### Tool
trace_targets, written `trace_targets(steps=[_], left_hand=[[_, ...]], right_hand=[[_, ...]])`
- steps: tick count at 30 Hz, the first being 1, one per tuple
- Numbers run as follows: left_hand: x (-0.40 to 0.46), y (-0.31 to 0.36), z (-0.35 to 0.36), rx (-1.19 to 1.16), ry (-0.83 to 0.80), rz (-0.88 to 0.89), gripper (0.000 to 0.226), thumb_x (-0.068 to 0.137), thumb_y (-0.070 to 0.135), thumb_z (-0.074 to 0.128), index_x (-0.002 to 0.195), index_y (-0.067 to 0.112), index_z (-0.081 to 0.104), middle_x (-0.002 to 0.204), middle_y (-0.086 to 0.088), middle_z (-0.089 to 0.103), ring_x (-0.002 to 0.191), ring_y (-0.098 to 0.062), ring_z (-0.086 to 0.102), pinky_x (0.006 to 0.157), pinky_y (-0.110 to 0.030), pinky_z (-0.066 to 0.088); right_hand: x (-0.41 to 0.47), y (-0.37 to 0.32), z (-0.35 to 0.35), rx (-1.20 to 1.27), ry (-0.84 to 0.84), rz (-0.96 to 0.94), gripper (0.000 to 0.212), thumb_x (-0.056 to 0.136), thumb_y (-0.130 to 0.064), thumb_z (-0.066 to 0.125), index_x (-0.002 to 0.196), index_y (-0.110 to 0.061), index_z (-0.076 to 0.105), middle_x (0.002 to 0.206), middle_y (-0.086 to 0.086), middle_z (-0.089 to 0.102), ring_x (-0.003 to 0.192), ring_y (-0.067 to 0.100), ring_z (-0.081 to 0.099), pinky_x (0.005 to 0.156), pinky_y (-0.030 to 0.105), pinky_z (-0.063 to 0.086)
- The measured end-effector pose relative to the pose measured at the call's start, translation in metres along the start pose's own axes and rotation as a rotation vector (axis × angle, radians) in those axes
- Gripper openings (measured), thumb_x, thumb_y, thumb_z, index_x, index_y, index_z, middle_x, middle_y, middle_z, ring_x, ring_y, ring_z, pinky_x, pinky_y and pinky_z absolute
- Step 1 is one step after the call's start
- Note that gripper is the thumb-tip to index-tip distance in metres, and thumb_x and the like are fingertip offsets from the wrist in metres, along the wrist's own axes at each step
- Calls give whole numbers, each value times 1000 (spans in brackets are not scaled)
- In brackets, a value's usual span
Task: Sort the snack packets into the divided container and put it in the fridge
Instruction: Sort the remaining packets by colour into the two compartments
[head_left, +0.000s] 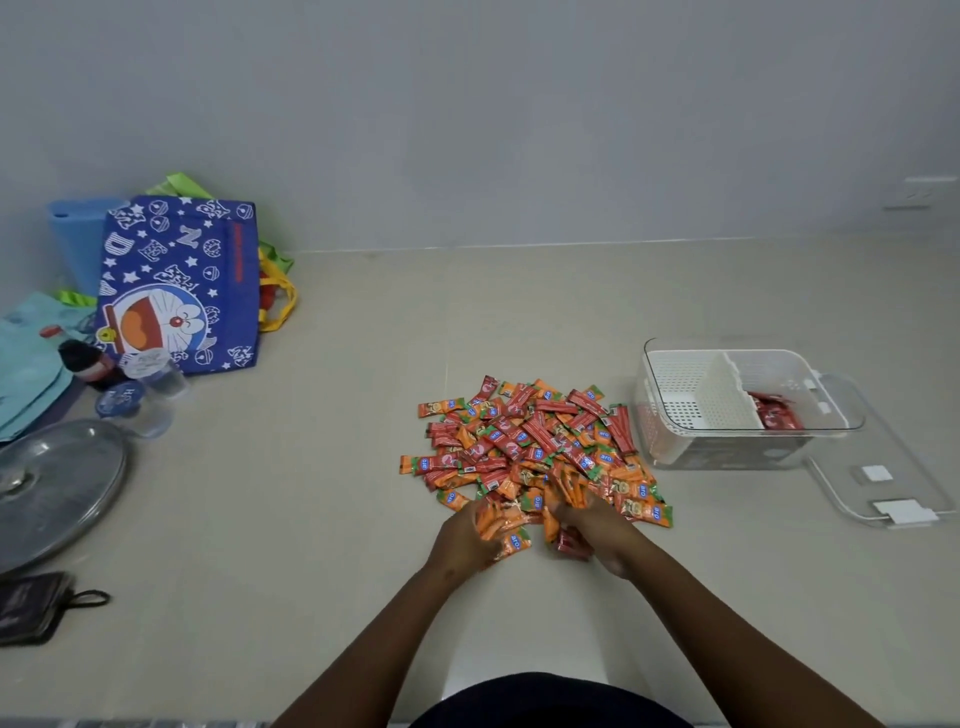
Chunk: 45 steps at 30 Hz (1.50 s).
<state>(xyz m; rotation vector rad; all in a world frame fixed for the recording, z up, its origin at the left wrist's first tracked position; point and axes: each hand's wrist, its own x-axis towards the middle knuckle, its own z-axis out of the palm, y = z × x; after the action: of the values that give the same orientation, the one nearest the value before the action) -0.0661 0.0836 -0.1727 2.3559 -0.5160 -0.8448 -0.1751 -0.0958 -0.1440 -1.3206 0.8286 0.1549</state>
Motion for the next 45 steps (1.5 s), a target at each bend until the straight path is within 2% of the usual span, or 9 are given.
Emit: trace_targets(steps=[3, 7, 13, 18, 27, 32, 35, 38, 45], left_hand=[[-2, -3, 14, 143, -22, 93, 48, 76, 25, 74, 122, 16, 62, 124, -7, 64, 111, -21, 61, 87, -24, 46], [-1, -9, 26, 187, 31, 126, 40, 74, 29, 75, 112, 17, 69, 117, -5, 64, 107, -22, 61, 87, -26, 46], [-1, -4, 30, 66, 162, 194, 32, 89, 21, 61, 121, 18, 62, 116, -4, 69, 107, -23, 63, 86, -26, 48], [6, 14, 25, 163, 184, 162, 40, 85, 19, 62, 123, 13, 53, 114, -8, 65, 110, -28, 55, 85, -32, 48], [9, 3, 39, 310, 174, 48, 30, 85, 12, 45, 108, 18, 63, 113, -8, 64, 116, -28, 49, 88, -36, 48], [3, -4, 46, 259, 237, 69, 30, 90, 12, 52, 118, 18, 64, 122, -5, 60, 115, -27, 46, 90, -28, 41], [-1, -10, 46, 155, 263, 118, 22, 92, 22, 55, 109, 24, 68, 109, 3, 67, 106, -25, 53, 83, -22, 37], [-2, -16, 44, 114, 269, 128, 21, 91, 30, 58, 109, 27, 68, 107, 8, 69, 102, -21, 58, 83, -24, 43], [-11, -12, 35, 70, 274, 132, 18, 90, 34, 61, 97, 20, 70, 100, -1, 72, 95, -23, 63, 85, -33, 47]], right_hand=[[-4, 5, -13, 90, 19, -5, 12, 90, -16, 63, 99, -17, 56, 70, 6, 61, 55, 16, 57, 50, 27, 48], [-13, 13, -29, 127, 92, 0, 25, 90, -18, 63, 113, -11, 58, 95, 9, 70, 77, 20, 67, 64, 30, 53], [-14, 28, -45, 266, 129, 7, 25, 95, -15, 55, 117, -5, 56, 92, 15, 71, 80, 24, 66, 72, 34, 51], [-16, 25, -47, 290, 84, 59, 28, 91, -23, 63, 111, -5, 53, 76, 13, 65, 76, 23, 60, 58, 28, 45], [-9, 23, -41, -149, 283, -45, 21, 83, -27, 71, 91, -16, 55, 74, 4, 64, 56, 13, 55, 54, 29, 44], [20, 33, -36, -623, 309, -217, 21, 82, -19, 66, 104, -16, 65, 103, 7, 68, 93, 25, 66, 82, 40, 55], [30, 36, -32, -844, 248, -302, 54, 88, -12, 58, 140, -14, 45, 143, 6, 48, 132, 24, 45, 110, 33, 35], [31, 38, -33, -1015, 144, -350, 58, 95, -14, 47, 149, -23, 28, 149, 6, 41, 134, 22, 43, 108, 29, 37], [36, 37, -45, -1096, 130, -412, 53, 86, -2, 53, 136, -19, 51, 144, 4, 48, 134, 19, 43, 110, 28, 32]])
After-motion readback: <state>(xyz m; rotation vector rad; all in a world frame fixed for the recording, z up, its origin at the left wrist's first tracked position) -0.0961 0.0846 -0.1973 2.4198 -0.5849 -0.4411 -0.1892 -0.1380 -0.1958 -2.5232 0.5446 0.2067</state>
